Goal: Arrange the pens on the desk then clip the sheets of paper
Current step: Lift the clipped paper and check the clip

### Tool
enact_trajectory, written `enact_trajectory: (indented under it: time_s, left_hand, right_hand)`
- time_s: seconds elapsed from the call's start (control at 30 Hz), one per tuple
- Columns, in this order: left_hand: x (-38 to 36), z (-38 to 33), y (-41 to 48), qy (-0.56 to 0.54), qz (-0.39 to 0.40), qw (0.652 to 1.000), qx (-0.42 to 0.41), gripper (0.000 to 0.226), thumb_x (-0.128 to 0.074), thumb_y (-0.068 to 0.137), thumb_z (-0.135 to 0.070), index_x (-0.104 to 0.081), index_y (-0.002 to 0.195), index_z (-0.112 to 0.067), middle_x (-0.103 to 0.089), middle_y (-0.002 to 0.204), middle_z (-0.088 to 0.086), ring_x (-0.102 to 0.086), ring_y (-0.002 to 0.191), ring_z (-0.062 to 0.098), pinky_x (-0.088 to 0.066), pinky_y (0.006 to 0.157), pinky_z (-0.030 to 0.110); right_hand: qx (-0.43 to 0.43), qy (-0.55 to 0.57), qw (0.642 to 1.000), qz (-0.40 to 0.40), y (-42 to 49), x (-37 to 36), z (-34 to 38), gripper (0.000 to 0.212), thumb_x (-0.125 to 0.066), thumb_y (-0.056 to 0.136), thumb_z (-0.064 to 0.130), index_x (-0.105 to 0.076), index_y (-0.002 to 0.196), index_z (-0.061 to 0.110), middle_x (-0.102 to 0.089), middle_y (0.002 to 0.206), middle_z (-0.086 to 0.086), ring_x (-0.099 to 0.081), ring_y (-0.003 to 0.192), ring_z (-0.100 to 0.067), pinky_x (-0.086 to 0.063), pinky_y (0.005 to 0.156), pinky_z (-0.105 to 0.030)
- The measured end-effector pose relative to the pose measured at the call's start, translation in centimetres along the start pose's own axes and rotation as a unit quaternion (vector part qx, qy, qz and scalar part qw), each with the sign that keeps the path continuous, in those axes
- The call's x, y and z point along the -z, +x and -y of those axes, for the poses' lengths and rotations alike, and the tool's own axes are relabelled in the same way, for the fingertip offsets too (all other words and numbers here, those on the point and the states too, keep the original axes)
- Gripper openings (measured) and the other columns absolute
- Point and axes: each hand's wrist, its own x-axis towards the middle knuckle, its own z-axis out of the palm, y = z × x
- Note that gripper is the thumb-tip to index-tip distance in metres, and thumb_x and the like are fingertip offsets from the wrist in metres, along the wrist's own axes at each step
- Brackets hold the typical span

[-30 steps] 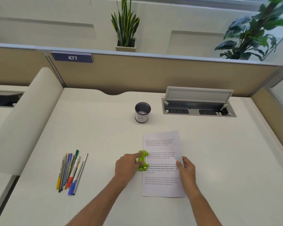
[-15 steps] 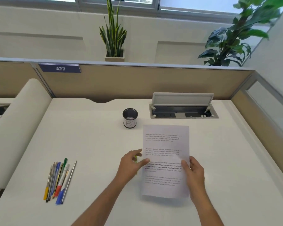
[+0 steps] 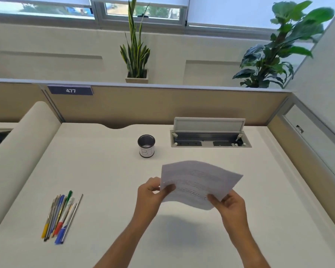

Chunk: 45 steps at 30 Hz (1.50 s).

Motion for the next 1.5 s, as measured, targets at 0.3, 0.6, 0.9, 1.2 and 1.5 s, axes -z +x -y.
enact_trajectory:
  time_s: [0.3, 0.6, 0.9, 1.2, 1.5]
  left_hand:
    - [0.3, 5.6, -3.2, 0.123, 0.008, 0.99, 0.063, 0.023, -0.094, 0.084, -0.023, -0.084, 0.095, -0.041, -0.082, 0.096, -0.021, -0.068, 0.1, 0.006, -0.054, 0.089, 0.04]
    - [0.9, 4.9, -3.6, 0.119, 0.047, 0.99, 0.057, 0.012, -0.094, 0.081, -0.037, -0.086, 0.089, -0.041, -0.084, 0.095, -0.015, -0.07, 0.097, 0.009, -0.054, 0.092, 0.042]
    - [2.8, -0.3, -4.4, 0.175, 0.083, 0.979, -0.058, 0.017, -0.08, 0.088, -0.053, -0.084, 0.092, -0.036, -0.078, 0.091, -0.016, -0.07, 0.089, 0.017, -0.055, 0.082, 0.047]
    - [1.1, -5.9, -4.6, 0.392, 0.145, 0.85, -0.321, 0.006, -0.078, 0.082, -0.03, -0.074, 0.085, -0.034, -0.071, 0.08, -0.021, -0.055, 0.081, -0.002, -0.043, 0.066, 0.023]
    - [3.2, -5.3, -4.5, 0.275, 0.166, 0.942, -0.099, 0.004, -0.082, 0.089, -0.036, -0.082, 0.093, -0.034, -0.081, 0.092, -0.016, -0.072, 0.087, 0.007, -0.056, 0.078, 0.034]
  right_hand:
    - [-0.082, -0.075, 0.994, 0.025, -2.1, 1.7, -5.7, 0.023, -0.084, 0.086, -0.009, -0.08, 0.091, 0.012, -0.081, 0.074, 0.001, -0.069, 0.066, -0.004, -0.052, 0.065, -0.014]
    - [-0.094, -0.078, 0.992, 0.022, -3.1, 2.8, -7.3, 0.023, -0.084, 0.085, -0.013, -0.085, 0.089, 0.01, -0.086, 0.092, -0.011, -0.08, 0.085, -0.029, -0.062, 0.078, -0.026]
    - [0.078, -0.106, 0.99, -0.05, -4.3, 5.4, 2.1, 0.03, -0.09, 0.074, 0.016, -0.083, 0.104, 0.018, -0.085, 0.096, -0.003, -0.079, 0.087, -0.01, -0.06, 0.086, -0.016]
    - [0.083, -0.266, 0.957, 0.084, -4.9, 6.0, 7.2, 0.051, -0.097, 0.075, 0.005, -0.079, 0.115, 0.031, -0.085, 0.102, 0.013, -0.078, 0.1, -0.006, -0.055, 0.091, -0.016]
    - [0.004, -0.174, 0.985, 0.013, -4.9, 6.4, 2.5, 0.051, -0.078, 0.088, -0.014, -0.083, 0.064, 0.031, -0.077, 0.063, 0.01, -0.064, 0.06, -0.001, -0.047, 0.056, -0.008]
